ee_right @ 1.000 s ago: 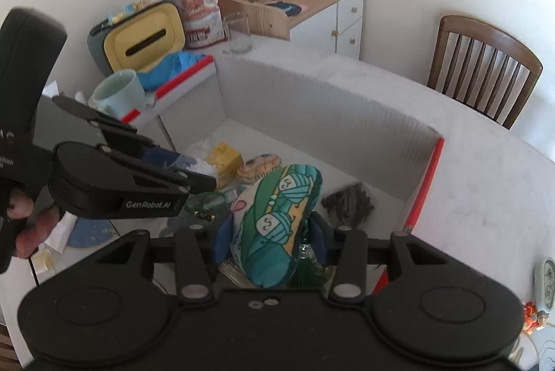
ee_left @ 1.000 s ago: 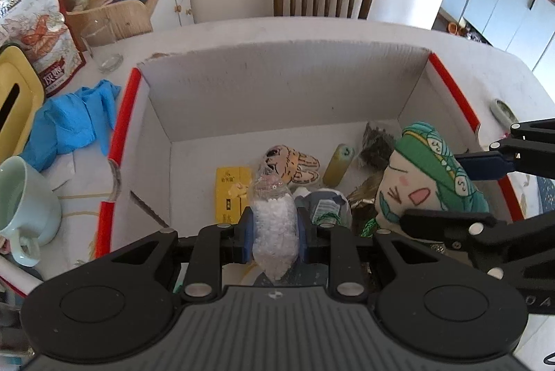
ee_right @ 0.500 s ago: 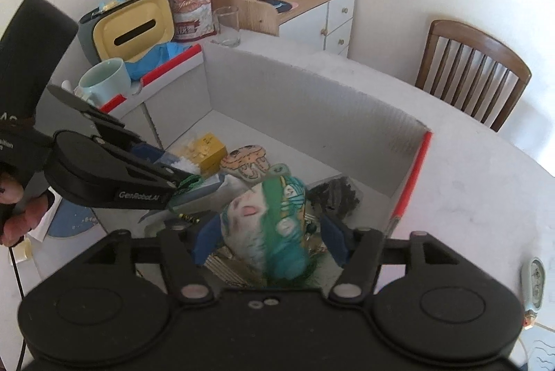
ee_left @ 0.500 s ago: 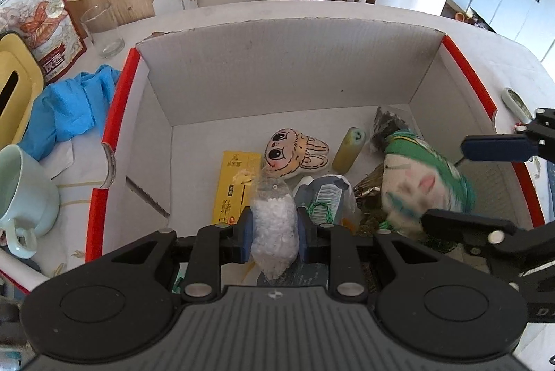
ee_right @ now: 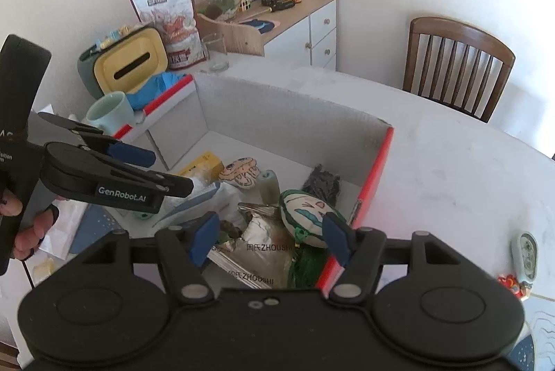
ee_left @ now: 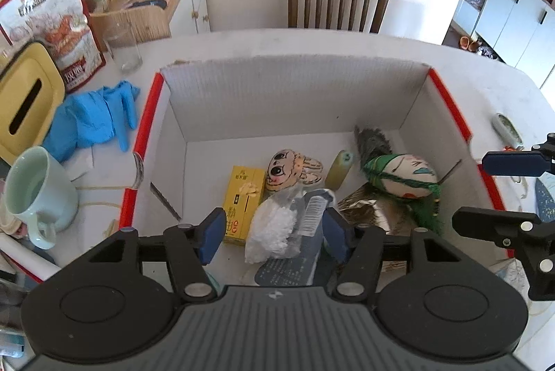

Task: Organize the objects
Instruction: 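Open left tool to drop the bag while right tool drops the pouch into the box, then move both tools back to the tape dispenser and keychain on the table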

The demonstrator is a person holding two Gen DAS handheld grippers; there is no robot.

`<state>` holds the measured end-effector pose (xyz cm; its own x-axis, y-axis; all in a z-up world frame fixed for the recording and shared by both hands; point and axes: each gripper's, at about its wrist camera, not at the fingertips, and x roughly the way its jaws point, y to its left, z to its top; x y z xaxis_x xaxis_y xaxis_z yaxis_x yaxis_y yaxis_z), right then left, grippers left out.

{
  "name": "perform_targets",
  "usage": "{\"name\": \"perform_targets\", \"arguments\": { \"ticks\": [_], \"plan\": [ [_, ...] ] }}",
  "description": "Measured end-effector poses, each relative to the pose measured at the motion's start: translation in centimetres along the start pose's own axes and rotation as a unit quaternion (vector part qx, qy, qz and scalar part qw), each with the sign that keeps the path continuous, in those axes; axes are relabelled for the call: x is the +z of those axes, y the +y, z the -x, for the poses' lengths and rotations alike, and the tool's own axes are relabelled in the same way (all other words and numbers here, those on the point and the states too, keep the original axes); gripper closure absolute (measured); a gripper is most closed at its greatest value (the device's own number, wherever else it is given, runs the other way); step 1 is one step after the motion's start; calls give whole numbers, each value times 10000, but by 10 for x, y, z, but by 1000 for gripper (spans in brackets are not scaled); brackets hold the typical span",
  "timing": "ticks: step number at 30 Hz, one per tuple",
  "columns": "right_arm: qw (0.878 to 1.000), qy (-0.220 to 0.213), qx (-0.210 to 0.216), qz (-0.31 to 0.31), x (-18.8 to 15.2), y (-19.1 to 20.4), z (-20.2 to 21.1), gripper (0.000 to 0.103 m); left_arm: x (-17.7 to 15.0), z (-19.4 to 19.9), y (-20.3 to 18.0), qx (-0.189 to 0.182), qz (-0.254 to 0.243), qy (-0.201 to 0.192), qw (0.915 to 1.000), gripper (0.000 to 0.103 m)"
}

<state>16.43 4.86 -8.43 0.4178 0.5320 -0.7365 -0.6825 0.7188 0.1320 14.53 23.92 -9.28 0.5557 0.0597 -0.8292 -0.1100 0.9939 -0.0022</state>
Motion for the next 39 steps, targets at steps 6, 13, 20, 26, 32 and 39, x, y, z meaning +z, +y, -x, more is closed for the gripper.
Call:
{"name": "perform_targets", "arguments": {
  "ticks": [6,13,20,26,32,39],
  "plan": [
    [9996,-210,142,-120,-1,-4,28,35,0,26,-9,-46,-21,-220,9997,40],
    [9982,-491,286,-216,-6,-9,64,24,-3,56,-23,-77,32,-467,9989,26],
    [9967,-673,332,-301,-19,-20,92,14,-8,75,-47,-94,-9,-623,9980,20],
    [9957,-795,307,-371,-36,-39,114,6,-12,84,-75,-225,-55,-688,9974,14],
    [9947,-839,75,-597,-53,-76,134,5,-15,86,-117,-447,-282,-772,9956,3],
    [9924,-752,-269,-933,-75,-134,150,5,-15,81,-179,-898,-598,-849,9905,1]
  ]
}}
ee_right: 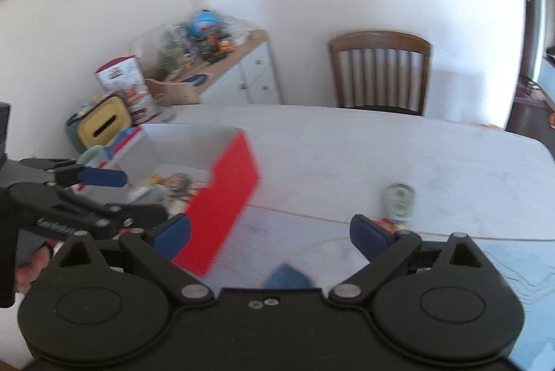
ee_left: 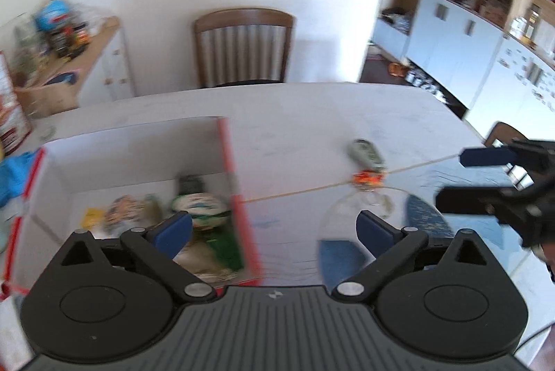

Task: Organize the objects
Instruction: 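Move both tools back to the tape dispenser and keychain on the table, then grasp the orange keychain toy with left tool while right tool grasps the blue tape dispenser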

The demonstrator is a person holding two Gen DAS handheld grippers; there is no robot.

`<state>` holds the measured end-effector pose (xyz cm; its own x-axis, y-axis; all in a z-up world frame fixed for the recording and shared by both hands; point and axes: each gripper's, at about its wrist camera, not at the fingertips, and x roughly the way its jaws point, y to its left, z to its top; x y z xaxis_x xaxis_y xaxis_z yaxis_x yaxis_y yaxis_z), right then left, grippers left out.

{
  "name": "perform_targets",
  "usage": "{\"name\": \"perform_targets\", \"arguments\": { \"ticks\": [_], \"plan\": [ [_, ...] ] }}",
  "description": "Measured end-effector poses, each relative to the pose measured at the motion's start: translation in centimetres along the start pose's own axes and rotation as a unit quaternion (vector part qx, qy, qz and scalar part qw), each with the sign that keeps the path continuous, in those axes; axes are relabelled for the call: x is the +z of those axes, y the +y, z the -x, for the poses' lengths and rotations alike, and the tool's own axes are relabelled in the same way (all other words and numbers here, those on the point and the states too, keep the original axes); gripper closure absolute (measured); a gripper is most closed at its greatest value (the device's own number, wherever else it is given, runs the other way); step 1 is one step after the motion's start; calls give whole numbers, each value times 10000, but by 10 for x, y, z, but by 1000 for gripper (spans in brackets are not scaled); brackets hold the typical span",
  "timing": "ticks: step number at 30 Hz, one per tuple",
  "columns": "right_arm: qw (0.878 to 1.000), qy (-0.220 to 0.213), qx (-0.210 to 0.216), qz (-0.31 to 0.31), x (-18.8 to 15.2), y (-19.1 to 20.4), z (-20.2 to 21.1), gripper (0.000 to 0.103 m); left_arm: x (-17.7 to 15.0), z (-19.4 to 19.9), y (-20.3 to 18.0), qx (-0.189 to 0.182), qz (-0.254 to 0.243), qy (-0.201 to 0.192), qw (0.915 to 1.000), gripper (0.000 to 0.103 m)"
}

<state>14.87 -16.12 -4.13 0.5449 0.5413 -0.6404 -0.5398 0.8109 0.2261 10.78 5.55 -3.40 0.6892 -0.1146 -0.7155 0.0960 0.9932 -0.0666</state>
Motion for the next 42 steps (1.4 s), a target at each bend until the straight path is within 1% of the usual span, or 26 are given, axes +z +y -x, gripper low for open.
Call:
{"name": "perform_targets", "arguments": {
  "ticks": [4,8,11,13,15,19,21,24,29,32,38,42],
  "plan": [
    [9995,51,-264,-195,-1,-39,4,5,3,-16,-38,-185,-325,-60,9993,1],
    [9976,150,-456,-493,0,-78,2,5,7,-35,-70,-296,-445,-88,9985,1],
    [9961,198,-579,-636,4,-101,-3,5,10,-52,-89,-239,-406,-95,9988,1],
    [9950,198,-687,-695,7,-116,-8,5,10,-64,-100,-89,-427,-183,9989,1],
    [9943,207,-762,-712,11,-129,-14,5,10,-76,-106,0,-415,-180,9990,1],
    [9936,343,-822,-691,20,-149,-31,5,10,-103,-115,-5,-210,-102,9997,1],
    [9933,411,-859,-653,24,-154,-40,5,11,-115,-117,-2,-136,-105,9999,1],
    [9925,581,-854,-650,27,-160,-58,6,9,-134,-123,146,-69,-102,9998,1],
    [9915,839,-785,-617,31,-163,-87,6,6,-166,-129,117,49,80,9999,1],
    [9894,1099,-677,-662,33,-164,-110,8,7,-183,-132,65,158,160,9997,1],
    [9845,1486,-605,-708,35,-165,-151,10,6,-212,-140,74,263,246,9993,1],
    [9831,1633,-522,-649,35,-164,-169,13,2,-224,-143,217,277,299,9989,2]
  ]
}}
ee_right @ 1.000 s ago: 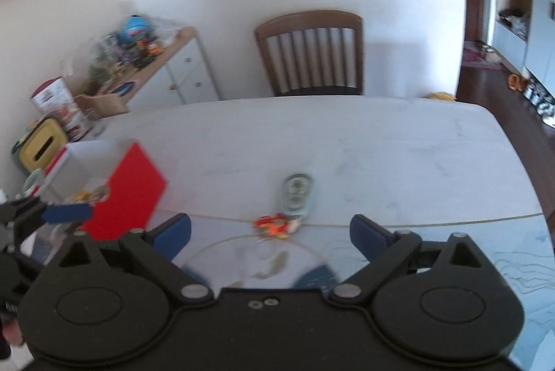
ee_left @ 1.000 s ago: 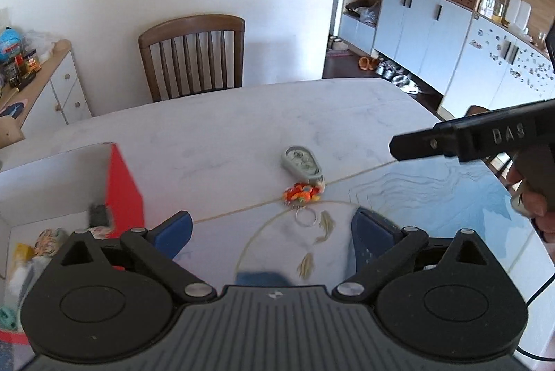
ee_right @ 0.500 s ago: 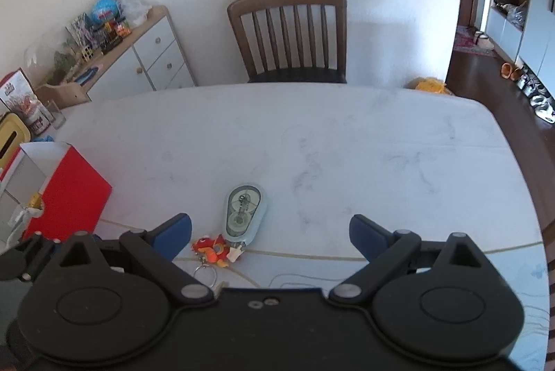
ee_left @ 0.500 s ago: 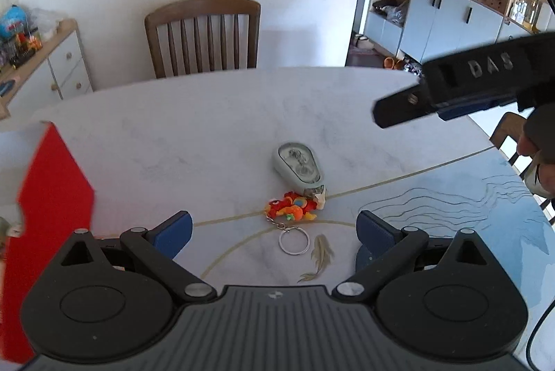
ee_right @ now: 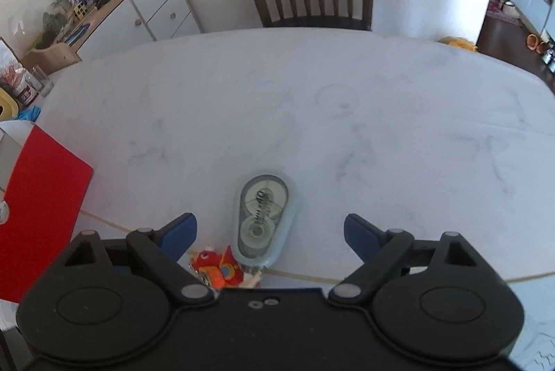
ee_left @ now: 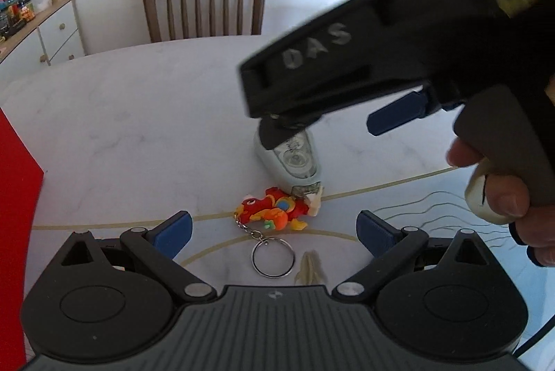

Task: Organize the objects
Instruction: 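Grasp the orange keychain toy with left tool while right tool grasps the blue tape dispenser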

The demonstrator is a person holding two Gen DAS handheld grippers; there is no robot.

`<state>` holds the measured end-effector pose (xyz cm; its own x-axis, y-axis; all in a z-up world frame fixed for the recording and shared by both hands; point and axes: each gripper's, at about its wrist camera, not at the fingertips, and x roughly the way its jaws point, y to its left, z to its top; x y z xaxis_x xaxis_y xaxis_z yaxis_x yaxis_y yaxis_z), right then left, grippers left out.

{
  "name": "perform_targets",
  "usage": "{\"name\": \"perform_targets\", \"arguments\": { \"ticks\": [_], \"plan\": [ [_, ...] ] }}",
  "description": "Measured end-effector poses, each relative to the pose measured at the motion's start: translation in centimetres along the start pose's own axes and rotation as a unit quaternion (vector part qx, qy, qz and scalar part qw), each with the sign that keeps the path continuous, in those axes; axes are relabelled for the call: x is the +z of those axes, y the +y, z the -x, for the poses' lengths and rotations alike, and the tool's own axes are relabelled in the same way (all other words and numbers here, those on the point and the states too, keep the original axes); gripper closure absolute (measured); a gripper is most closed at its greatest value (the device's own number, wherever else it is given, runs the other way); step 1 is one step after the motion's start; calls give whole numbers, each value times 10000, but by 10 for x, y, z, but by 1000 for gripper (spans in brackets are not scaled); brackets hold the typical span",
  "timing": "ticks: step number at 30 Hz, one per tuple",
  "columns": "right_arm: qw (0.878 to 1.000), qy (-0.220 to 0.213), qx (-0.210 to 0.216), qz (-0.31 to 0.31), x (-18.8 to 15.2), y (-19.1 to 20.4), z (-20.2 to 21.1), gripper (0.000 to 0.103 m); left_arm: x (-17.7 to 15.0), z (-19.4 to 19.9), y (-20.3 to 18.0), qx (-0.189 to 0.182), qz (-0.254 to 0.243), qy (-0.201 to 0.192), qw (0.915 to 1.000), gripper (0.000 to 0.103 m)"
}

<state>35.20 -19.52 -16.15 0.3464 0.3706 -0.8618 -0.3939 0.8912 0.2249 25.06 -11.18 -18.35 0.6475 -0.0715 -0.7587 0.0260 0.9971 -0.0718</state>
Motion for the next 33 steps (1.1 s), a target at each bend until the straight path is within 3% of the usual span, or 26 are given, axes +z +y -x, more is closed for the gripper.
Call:
{"name": "perform_targets", "arguments": {
  "ticks": [11,21,24,33],
  "plan": [
    [9993,230,146,245,6,4,-20,28,-4,-13,-10,343,-41,-106,9993,6],
    [9984,379,60,412,5,7,-28,48,-5,-18,-17,294,-133,-100,9994,41],
    [9982,336,7,488,5,8,-28,57,-7,-17,-20,338,-230,-93,9991,43],
    [9991,143,-26,399,5,5,-22,58,-11,-12,-22,290,-200,-11,9994,43]
  ]
}}
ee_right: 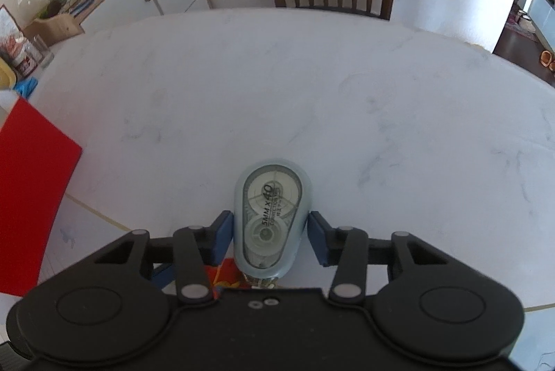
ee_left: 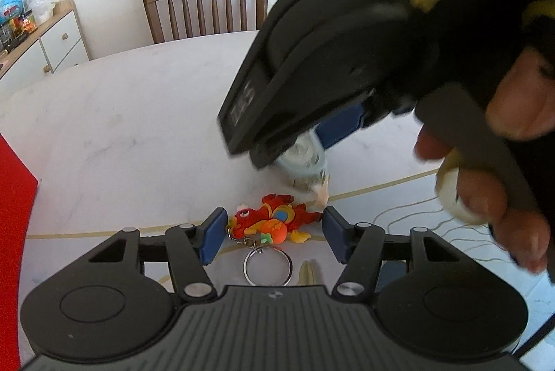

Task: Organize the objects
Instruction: 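Grasp the orange keychain toy with left tool while right tool grasps the blue tape dispenser, then carry the keychain with left tool while right tool carries the dispenser over the box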

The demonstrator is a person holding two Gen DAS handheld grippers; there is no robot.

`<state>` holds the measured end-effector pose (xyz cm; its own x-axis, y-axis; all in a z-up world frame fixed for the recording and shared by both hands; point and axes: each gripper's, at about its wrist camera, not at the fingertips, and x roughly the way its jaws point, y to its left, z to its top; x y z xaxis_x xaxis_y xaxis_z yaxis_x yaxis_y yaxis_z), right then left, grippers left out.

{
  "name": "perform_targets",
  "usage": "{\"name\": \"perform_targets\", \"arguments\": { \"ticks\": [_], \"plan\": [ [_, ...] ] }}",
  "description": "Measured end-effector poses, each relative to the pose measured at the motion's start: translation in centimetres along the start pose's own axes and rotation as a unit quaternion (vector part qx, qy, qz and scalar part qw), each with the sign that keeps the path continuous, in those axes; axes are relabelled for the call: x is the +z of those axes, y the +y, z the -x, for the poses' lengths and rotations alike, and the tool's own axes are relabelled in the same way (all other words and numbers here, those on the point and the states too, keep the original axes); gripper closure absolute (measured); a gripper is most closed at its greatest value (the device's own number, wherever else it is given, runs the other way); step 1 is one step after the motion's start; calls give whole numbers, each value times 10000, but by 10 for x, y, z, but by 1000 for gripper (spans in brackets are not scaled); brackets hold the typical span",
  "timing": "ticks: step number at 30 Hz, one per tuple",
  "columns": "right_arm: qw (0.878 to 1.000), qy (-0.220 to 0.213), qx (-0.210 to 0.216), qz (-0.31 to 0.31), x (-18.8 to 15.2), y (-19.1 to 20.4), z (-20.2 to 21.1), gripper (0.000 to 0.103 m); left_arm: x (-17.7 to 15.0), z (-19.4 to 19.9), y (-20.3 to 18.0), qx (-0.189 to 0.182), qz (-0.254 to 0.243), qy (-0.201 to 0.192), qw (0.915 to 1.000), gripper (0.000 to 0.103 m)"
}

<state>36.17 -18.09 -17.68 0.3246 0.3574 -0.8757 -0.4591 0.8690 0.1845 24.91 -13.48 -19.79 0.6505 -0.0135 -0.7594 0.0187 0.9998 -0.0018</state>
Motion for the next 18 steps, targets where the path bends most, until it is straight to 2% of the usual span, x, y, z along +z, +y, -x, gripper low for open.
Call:
{"name": "perform_targets", "arguments": {
  "ticks": [7,18],
  "plan": [
    [9996,-211,66,-151,-1,-15,26,58,-5,16,5,-106,156,-15,9998,43],
    [9997,-192,158,-66,-39,-14,60,58,-18,40,38,-107,361,-91,9992,43]
  ]
}}
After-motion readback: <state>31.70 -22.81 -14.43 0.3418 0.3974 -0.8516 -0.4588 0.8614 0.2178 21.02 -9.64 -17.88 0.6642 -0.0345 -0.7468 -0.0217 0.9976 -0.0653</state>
